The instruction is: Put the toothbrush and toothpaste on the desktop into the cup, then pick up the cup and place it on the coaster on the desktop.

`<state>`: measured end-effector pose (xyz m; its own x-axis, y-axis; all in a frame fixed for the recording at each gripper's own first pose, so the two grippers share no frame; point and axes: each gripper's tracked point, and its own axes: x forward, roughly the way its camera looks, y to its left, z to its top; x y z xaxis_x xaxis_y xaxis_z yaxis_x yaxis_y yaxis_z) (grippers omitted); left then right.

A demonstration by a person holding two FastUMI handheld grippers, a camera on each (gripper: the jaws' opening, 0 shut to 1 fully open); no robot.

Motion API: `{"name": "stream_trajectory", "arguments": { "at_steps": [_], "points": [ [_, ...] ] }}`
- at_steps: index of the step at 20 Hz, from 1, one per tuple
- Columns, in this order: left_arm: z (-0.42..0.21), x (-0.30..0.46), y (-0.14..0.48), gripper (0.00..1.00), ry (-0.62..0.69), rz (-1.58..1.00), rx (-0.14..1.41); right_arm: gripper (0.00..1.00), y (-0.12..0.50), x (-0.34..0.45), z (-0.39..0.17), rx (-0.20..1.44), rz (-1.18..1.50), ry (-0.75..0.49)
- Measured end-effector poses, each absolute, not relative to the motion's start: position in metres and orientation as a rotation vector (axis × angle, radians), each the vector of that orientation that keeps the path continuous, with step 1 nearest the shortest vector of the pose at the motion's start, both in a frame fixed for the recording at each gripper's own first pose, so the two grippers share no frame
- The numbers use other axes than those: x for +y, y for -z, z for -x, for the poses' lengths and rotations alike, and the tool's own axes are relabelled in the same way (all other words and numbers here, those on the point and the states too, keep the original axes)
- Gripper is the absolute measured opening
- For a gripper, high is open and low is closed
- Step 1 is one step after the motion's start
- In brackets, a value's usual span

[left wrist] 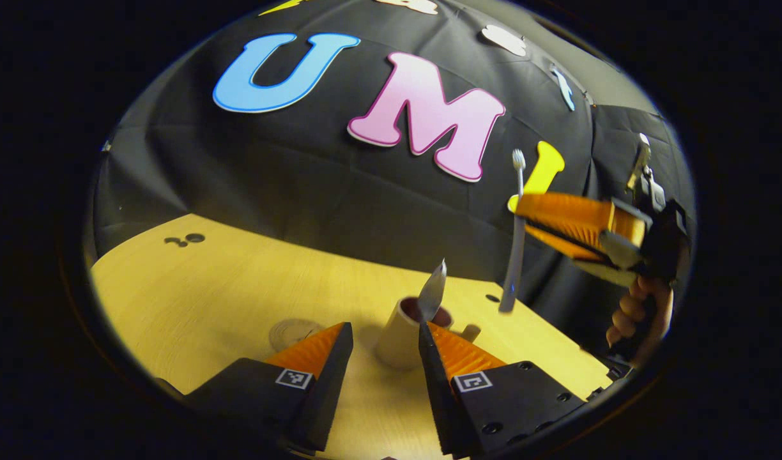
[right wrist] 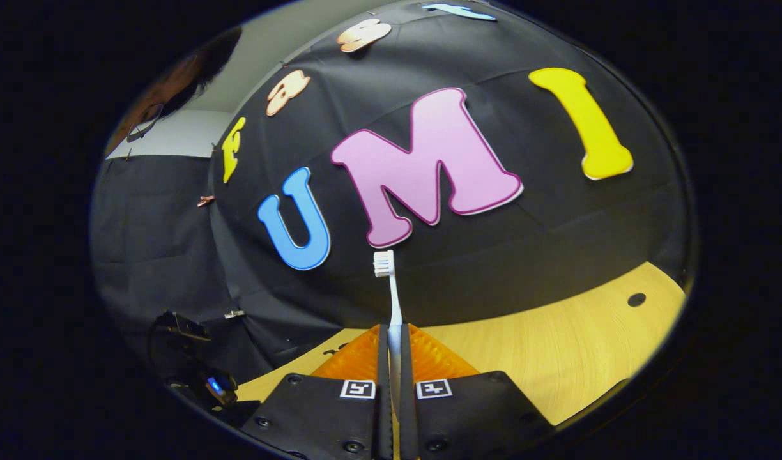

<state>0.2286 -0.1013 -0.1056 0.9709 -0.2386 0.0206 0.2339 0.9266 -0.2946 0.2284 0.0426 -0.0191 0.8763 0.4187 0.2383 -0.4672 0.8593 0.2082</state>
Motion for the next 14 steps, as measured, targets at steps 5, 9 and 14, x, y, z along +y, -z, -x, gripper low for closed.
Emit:
{"name": "stream_trajectory", "arguments": {
  "at_steps": [5, 9, 14],
  "points": [
    [-0.211, -0.082, 0.139, 0.66, 0.190, 0.348, 0.074, 0.08, 0.033, 0.093, -0.247, -0.203, -0.075, -0.563],
    [-0.213, -0.066, 0.148, 0.66, 0.148, 0.373, 0.071, 0.08, 0.060, 0.113, -0.272, -0.194, 0.084, -0.576],
    [-0.218, -0.055, 0.154, 0.66, 0.114, 0.391, 0.071, 0.08, 0.078, 0.105, -0.292, -0.197, 0.166, -0.548]
  ]
}}
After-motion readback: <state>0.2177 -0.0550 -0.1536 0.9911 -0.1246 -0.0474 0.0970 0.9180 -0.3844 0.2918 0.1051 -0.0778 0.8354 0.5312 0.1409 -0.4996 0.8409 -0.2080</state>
